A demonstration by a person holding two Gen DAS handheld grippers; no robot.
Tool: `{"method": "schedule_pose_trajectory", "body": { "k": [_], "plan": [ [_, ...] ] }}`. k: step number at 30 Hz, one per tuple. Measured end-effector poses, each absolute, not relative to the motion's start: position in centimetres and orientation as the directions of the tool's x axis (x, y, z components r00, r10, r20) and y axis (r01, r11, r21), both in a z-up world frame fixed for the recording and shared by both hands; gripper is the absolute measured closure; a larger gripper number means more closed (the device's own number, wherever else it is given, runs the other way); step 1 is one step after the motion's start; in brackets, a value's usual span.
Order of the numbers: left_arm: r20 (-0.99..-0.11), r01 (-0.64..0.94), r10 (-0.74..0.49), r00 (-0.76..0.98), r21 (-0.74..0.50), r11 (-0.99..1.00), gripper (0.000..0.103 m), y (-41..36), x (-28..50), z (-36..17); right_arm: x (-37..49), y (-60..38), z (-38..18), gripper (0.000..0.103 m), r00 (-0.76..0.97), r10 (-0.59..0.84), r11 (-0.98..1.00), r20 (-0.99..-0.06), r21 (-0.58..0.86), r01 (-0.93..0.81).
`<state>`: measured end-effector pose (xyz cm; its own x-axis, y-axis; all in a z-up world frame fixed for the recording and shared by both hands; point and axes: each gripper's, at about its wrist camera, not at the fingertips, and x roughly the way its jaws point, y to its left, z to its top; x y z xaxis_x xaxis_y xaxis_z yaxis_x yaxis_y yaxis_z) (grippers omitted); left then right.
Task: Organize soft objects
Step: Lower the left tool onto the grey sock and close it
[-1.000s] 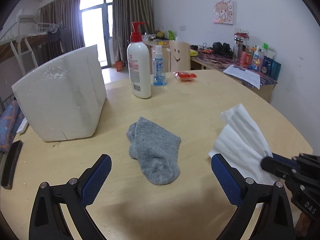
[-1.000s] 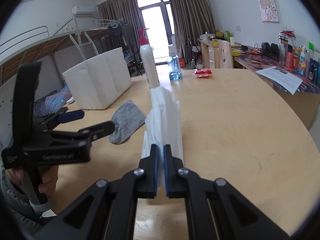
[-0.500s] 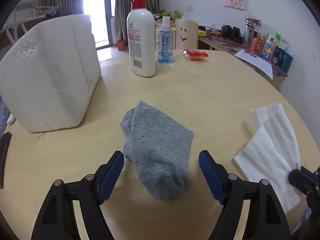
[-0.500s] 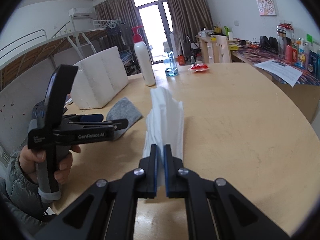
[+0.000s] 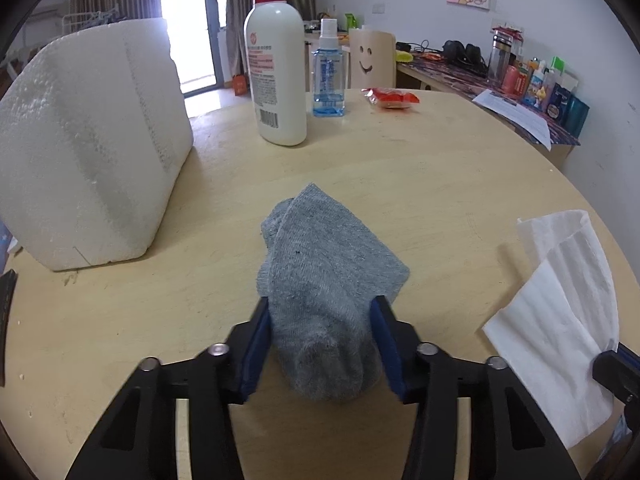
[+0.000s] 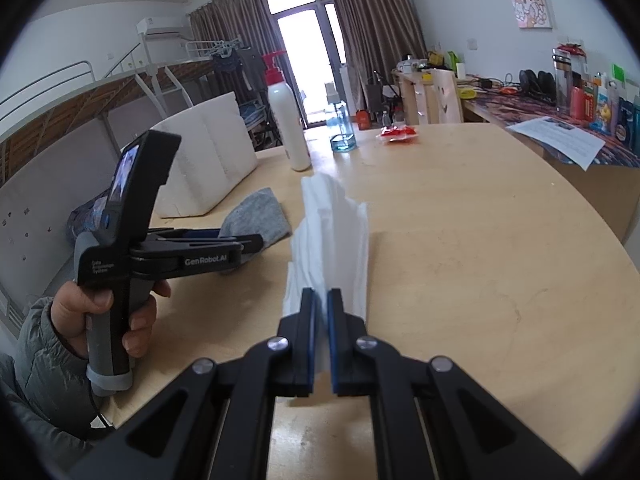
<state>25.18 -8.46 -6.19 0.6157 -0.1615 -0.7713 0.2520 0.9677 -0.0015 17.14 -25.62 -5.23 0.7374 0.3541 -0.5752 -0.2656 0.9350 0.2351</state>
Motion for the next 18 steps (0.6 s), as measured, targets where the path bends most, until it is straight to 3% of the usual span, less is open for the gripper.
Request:
{"method": "schedule_pose_trajectory", "body": {
  "k": [2,6,11,18],
  "plan": [
    [-0.77,0.264,-0.175,0.613,-0.009,0.964,0.069,-8.5,25.2,-6.1,17.2,-25.8,-5.3,0.095,0.736,0.352,0.936,-0.578,0.237,-0.261],
    [-0.764,0.276,-0.179,0.619,-0.002,0.961,0.077,-8.8,25.2,-6.2,17.2,-25.7,-5.3,0.095,0.736,0.349,0.937,-0.58,0.235,-0.259],
    [-0.761,0.285,-0.204,0.616,-0.027,0.958,0.085,-8.6,25.4,-6.1,17.2,-25.7,-5.2,0.095,0.738,0.341,0.94,-0.582,0.231,-0.252],
    [-0.731,0.308,-0.222,0.646,-0.016,0.951,0.087,-8.7,24.4,-5.5,17.4,-25.4,-5.1,0.095,0.738,0.327,0.945,-0.59,0.223,-0.241]
  ]
}}
